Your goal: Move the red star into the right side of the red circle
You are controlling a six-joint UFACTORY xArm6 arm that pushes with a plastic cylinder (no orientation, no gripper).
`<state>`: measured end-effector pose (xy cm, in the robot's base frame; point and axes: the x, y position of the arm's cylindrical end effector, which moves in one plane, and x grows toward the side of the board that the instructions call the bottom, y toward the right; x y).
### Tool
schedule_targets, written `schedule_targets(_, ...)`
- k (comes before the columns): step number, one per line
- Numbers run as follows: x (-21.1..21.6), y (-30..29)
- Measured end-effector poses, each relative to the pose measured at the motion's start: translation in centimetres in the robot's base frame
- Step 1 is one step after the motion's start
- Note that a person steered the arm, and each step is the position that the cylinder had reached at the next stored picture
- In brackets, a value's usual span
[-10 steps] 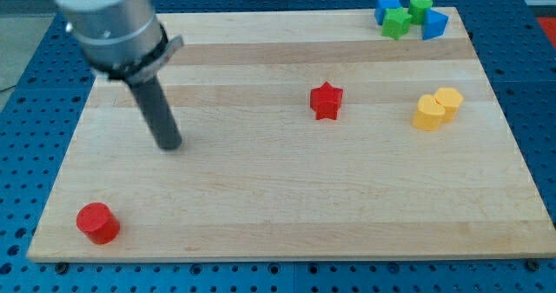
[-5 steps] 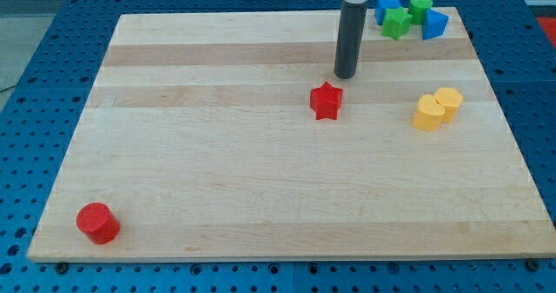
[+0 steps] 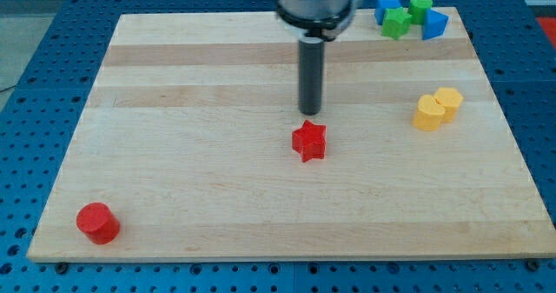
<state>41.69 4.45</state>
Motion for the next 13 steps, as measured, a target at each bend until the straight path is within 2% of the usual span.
schedule_targets(1, 3.4, 1.3)
schedule_targets(2, 7.6, -2.5)
schedule_targets(3, 11.1, -9.4)
schedule_targets(4, 14.0, -12.3)
schedule_targets(5, 12.8, -8.5)
schedule_targets(6, 13.6, -6.0)
schedule_targets(8, 17.4, -12.3)
schedule_targets(9, 17.9, -16.3)
schedule_targets(10, 18.0, -15.5)
schedule_targets(11, 14.7, -10.7)
schedule_targets(12, 12.8, -12.6)
schedule_targets(13, 13.4, -16.2)
